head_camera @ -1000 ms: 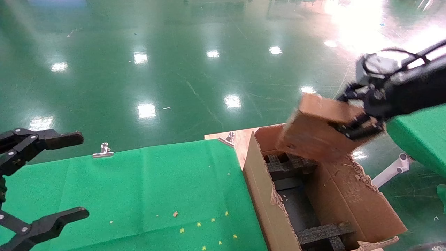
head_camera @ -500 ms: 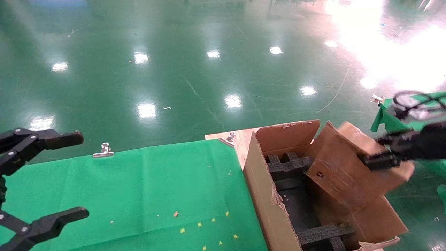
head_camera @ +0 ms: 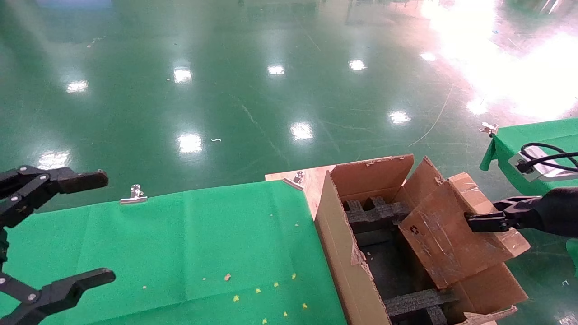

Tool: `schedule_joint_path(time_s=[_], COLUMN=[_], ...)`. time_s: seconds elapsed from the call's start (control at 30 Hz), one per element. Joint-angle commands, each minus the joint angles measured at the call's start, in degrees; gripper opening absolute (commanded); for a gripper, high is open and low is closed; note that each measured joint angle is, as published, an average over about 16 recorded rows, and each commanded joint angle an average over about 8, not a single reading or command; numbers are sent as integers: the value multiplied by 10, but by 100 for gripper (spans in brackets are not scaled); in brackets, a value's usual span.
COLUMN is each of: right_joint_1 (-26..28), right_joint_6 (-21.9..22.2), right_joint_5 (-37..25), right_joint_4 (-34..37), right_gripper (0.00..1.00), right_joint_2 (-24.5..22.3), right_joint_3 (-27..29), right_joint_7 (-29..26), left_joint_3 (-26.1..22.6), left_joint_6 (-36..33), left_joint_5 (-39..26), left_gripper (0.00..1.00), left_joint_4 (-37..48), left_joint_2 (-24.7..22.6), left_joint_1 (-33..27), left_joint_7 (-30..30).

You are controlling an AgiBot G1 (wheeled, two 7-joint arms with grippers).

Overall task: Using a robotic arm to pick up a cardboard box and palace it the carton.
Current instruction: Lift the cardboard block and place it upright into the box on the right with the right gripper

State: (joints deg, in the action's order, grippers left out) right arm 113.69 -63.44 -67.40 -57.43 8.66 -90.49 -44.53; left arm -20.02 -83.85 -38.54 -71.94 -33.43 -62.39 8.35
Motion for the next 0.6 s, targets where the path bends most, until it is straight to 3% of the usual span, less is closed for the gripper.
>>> schedule_joint_path(time_s=[0.03, 0.37, 0.6], right_joint_1=[-3, 2, -14], right_joint_6=[7, -5, 21], right_joint_5=[3, -1, -10], right_joint_4=[-5, 7, 21], right_gripper=[0, 0, 0], right_joint_2=[-4, 6, 24], right_joint_3=[-1, 1, -12], right_joint_7=[-4, 1, -46], left_joint_3=[0, 0, 0], left_joint_6=[0, 0, 0], left_joint_5=[0, 0, 0], left_gripper=[100, 100, 100], left_joint_4=[0, 0, 0], left_joint_2=[0, 0, 0], left_joint_1=[0, 0, 0], left_joint_7=[0, 0, 0])
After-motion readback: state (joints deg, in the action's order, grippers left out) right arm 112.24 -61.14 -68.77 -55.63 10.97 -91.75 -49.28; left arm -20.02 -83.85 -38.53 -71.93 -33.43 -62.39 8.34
